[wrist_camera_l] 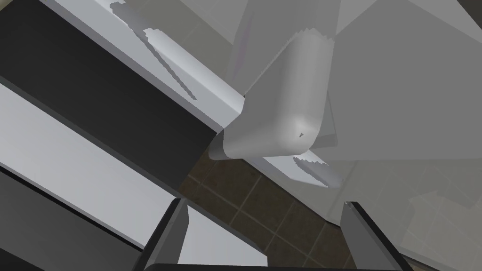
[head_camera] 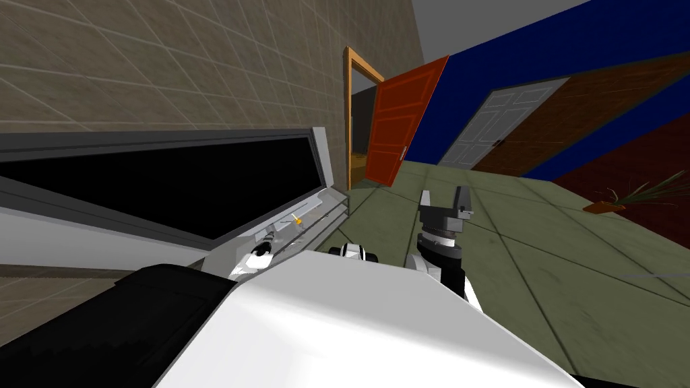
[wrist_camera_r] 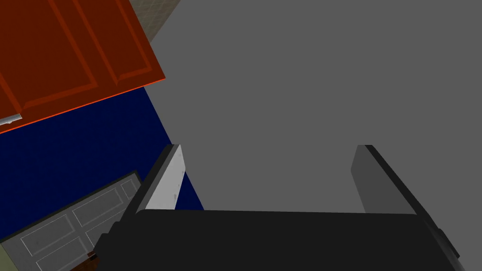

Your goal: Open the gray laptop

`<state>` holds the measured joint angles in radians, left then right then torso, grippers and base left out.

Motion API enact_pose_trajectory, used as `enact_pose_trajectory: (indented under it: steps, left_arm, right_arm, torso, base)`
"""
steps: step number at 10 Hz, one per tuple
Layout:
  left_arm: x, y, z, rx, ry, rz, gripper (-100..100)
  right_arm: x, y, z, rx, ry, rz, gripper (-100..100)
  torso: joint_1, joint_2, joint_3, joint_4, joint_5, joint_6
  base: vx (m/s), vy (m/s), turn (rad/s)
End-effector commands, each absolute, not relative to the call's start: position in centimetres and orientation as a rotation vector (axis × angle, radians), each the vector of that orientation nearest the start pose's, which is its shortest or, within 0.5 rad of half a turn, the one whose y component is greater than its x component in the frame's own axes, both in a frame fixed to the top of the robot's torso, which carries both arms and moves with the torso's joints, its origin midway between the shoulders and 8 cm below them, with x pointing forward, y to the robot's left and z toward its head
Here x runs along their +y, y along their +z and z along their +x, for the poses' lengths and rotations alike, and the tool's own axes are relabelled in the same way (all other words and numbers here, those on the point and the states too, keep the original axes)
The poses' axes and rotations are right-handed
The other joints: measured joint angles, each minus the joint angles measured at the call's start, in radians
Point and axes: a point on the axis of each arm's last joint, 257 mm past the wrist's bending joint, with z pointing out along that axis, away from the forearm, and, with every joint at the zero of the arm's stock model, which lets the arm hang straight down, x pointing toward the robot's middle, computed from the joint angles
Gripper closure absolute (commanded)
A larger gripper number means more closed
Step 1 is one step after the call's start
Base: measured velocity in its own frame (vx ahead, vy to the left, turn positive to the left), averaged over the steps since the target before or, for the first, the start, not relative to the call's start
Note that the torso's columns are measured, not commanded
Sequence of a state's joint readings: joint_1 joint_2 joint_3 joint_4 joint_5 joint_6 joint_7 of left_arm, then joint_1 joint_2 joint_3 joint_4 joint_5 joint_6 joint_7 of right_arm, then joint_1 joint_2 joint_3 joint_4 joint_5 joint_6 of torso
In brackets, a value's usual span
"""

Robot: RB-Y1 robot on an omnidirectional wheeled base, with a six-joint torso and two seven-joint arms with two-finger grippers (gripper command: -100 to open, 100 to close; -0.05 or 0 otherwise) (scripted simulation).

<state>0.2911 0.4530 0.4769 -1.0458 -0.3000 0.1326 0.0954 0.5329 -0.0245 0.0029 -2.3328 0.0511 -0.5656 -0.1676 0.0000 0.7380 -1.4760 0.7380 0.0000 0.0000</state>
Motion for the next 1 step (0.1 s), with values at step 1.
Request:
enact_pose_trajectory:
  steps: [1]
  left_arm:
    - [69.71, -43.74, 20.99, 1.464, 0.147, -1.557, 0]
  right_arm:
    - [-26.69, 4.85, 32.09, 0.567, 1.443, 0.596, 0]
  torso:
    - [0.0, 0.0, 0.0, 0.0, 0.0, 0.0]
  base:
    - [0.0, 0.0, 0.0]
